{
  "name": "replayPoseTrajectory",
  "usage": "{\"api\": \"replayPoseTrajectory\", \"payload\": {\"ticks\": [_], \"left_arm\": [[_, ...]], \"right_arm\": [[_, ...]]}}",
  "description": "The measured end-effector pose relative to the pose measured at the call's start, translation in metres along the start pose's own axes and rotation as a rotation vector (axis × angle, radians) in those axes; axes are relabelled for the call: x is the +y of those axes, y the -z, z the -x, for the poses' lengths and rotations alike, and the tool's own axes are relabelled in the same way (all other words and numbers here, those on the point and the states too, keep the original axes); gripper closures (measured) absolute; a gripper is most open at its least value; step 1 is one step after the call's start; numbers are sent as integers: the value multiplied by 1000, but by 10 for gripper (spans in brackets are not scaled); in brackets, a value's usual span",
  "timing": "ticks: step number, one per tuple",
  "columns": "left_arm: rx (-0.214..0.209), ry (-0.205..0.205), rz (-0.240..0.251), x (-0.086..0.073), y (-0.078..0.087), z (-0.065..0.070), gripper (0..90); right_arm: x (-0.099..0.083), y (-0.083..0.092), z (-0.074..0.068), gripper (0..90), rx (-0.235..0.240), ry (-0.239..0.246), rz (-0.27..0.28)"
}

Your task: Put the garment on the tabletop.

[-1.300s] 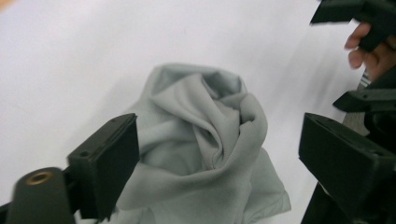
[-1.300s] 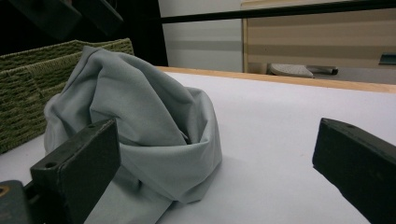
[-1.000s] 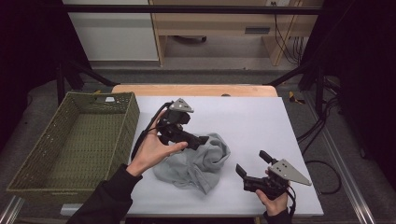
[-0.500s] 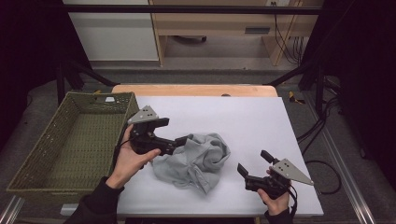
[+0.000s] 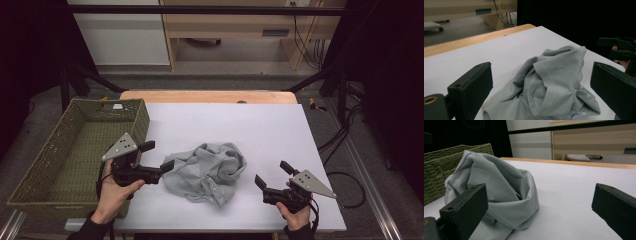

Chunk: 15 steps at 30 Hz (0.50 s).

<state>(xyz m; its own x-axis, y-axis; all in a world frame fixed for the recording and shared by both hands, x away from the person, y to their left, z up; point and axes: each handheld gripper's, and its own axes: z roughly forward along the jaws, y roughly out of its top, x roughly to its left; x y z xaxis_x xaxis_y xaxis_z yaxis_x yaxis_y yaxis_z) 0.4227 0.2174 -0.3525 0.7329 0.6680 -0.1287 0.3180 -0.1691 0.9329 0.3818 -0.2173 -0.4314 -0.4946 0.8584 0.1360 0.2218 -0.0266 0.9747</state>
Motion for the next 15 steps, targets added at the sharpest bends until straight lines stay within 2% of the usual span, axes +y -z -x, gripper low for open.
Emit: {"api": "replayPoseTrajectory", "payload": {"ticks": [4,11,15], "left_arm": [[8,7,22,-9,9,1,36],[49,44,31,-30,20,-8,40],[62,48,36,-37,24,-10,38]], "right_arm": [[0,0,0,8,-2,-5,2],[1,2,1,8,-6,-3,2],[1,2,1,8,-7,1,0]]}}
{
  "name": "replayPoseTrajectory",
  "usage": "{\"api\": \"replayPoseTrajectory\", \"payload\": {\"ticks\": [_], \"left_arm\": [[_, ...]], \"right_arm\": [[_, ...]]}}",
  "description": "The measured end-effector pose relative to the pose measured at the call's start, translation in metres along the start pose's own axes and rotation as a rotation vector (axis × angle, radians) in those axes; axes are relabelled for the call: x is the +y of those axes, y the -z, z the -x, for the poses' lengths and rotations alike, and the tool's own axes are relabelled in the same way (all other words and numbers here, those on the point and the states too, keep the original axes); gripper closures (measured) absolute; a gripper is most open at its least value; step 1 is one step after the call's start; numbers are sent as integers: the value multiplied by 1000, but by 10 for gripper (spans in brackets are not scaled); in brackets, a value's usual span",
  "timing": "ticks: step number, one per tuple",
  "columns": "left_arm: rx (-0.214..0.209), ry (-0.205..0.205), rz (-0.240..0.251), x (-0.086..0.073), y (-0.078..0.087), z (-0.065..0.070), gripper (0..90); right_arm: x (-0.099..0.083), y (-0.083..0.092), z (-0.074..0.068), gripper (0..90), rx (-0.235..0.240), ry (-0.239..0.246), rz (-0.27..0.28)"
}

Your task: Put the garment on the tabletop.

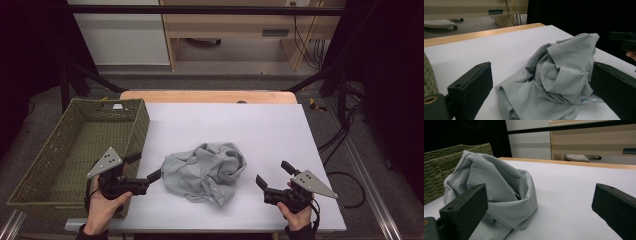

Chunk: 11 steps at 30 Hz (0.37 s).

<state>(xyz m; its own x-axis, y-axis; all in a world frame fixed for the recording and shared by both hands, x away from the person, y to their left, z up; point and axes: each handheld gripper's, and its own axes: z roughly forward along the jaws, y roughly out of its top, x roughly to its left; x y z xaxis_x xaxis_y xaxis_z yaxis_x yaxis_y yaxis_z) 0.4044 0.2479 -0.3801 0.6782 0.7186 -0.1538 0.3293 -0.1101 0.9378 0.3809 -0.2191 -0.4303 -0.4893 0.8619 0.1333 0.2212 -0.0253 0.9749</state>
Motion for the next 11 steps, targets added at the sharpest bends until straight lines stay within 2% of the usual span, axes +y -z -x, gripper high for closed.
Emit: {"api": "replayPoseTrajectory", "payload": {"ticks": [4,11], "left_arm": [[12,-24,14,-1,2,4,38],[12,-24,10,-3,1,7,37]], "right_arm": [[0,1,0,7,-2,0,-1],[1,3,2,8,-9,-5,9]]}}
